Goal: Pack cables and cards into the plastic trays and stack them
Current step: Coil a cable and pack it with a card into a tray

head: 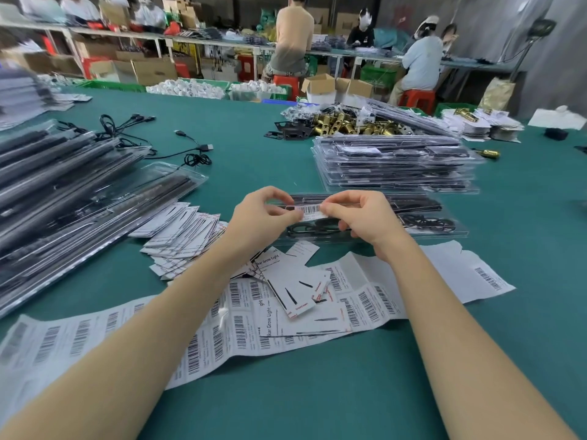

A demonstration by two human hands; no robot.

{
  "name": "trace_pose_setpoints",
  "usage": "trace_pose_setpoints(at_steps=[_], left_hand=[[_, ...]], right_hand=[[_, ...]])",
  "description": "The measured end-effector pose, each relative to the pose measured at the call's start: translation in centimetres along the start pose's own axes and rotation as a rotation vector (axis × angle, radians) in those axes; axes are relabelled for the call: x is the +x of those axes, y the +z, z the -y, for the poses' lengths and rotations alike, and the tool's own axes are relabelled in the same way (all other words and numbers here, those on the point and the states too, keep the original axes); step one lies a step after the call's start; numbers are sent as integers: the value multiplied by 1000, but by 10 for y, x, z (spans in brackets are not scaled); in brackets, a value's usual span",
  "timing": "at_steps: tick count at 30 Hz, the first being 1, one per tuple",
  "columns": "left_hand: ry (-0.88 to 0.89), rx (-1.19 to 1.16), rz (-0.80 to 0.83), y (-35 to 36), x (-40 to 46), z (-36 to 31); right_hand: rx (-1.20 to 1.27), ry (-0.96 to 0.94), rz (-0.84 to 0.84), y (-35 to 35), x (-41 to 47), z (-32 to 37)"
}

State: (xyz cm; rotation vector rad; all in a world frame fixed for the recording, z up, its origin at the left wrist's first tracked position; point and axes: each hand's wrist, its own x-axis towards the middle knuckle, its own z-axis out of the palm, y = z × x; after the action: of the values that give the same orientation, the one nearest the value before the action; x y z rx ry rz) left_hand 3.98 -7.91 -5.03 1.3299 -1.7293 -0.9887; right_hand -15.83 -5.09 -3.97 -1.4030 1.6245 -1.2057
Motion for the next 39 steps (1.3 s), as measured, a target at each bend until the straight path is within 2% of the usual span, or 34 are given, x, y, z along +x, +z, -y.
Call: trace_pose_setpoints(at_steps=[5, 18, 26, 39], left_hand=[[74, 140, -63, 7, -2, 0], [198, 291, -135, 12, -4, 2], [263, 351, -162, 14, -8, 1], [297, 380, -189, 17, -10, 1]], right_hand=[[-95, -35, -18, -2, 4, -2], [-202, -104, -12, 1, 5, -12], [-221, -150, -21, 3, 4, -15], [-350, -312, -140, 11, -2, -27]])
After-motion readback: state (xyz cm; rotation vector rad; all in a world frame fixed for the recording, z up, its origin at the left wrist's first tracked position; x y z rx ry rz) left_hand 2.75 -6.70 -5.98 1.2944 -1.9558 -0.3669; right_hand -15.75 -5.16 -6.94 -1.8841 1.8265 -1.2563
